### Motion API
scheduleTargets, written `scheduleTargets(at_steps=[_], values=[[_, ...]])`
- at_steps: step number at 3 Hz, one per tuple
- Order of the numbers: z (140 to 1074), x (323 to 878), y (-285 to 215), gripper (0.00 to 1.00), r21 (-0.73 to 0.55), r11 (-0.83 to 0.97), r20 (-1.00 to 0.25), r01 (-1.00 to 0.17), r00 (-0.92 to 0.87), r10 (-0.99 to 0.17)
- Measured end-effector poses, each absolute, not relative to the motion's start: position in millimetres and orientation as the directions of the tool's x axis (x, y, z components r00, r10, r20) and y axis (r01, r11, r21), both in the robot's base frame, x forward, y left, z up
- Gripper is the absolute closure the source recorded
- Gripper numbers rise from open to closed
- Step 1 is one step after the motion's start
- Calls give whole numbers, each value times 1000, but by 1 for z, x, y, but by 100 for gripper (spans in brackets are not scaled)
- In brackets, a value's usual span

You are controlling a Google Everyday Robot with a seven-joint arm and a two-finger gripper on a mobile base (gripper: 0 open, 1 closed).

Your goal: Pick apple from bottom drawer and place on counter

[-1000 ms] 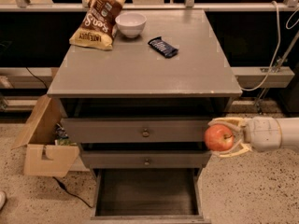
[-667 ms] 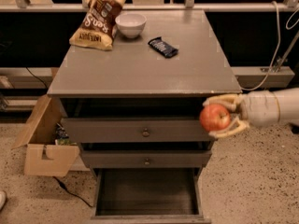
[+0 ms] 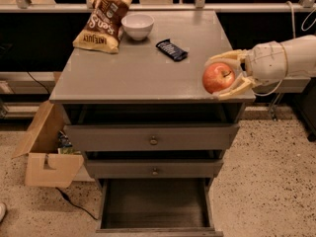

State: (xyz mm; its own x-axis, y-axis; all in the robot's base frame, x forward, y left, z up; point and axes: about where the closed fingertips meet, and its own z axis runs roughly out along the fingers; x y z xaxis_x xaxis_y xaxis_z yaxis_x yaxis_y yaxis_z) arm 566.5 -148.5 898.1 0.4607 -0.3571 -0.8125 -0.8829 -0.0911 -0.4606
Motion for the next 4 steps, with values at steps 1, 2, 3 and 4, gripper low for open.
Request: scheduleTargets(at_steps=[1, 2, 3, 4], values=[[903, 573, -143, 100, -454, -80, -819, -888, 451, -354], [948, 616, -143, 100, -410, 66, -843, -910, 350, -409], [961, 643, -151, 100, -311, 204, -876, -928, 197, -440], [946, 667, -170, 100, -197, 366, -893, -909, 13, -449]])
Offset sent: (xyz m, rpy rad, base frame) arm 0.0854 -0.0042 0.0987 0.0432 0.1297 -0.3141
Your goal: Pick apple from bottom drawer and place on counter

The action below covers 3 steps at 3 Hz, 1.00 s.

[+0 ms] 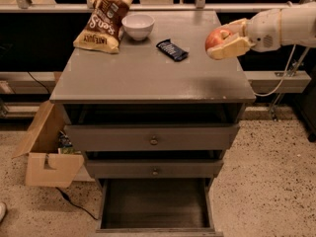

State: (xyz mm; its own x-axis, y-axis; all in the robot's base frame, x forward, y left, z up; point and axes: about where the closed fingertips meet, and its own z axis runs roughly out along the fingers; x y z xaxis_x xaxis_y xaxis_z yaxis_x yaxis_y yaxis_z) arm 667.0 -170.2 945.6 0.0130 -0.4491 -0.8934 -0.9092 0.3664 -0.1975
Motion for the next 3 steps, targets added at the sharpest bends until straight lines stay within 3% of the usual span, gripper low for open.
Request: scheduleTargets(at_steps=[3], values=[[936, 679, -162, 100, -144, 396, -903, -907, -43, -428]])
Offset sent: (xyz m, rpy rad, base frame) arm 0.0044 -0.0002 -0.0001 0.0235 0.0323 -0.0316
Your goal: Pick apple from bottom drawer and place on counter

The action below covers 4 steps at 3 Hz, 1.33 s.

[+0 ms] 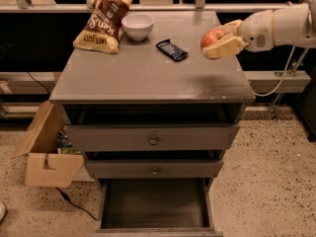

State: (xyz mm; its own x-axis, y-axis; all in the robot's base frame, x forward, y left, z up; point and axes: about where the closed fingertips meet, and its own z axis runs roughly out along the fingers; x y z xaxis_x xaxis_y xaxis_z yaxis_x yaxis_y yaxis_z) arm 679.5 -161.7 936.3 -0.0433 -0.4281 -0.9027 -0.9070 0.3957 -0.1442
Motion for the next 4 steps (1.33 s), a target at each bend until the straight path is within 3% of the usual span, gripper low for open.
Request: scheduleTargets(at_steps=[2, 4], values=[[868, 766, -174, 100, 44, 539, -852, -841, -313, -420], [852, 789, -182, 100, 71, 599, -806, -797, -400, -436]])
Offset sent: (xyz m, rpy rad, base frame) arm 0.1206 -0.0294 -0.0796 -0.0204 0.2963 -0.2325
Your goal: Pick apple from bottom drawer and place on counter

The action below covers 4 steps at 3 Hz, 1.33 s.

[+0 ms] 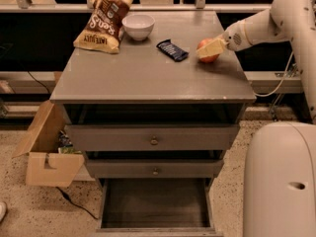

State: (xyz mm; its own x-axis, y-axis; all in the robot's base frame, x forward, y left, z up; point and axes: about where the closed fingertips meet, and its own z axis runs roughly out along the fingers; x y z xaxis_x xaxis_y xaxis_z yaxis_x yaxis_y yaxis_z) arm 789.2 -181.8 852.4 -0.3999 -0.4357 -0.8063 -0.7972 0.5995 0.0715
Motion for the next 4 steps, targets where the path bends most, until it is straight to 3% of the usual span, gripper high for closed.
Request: scheduleTargets(at_steps=[1, 4], values=[[853, 793, -183, 87, 73, 613, -794, -786, -418, -441], [854, 793, -186, 9, 90, 624, -780, -777, -444, -441]])
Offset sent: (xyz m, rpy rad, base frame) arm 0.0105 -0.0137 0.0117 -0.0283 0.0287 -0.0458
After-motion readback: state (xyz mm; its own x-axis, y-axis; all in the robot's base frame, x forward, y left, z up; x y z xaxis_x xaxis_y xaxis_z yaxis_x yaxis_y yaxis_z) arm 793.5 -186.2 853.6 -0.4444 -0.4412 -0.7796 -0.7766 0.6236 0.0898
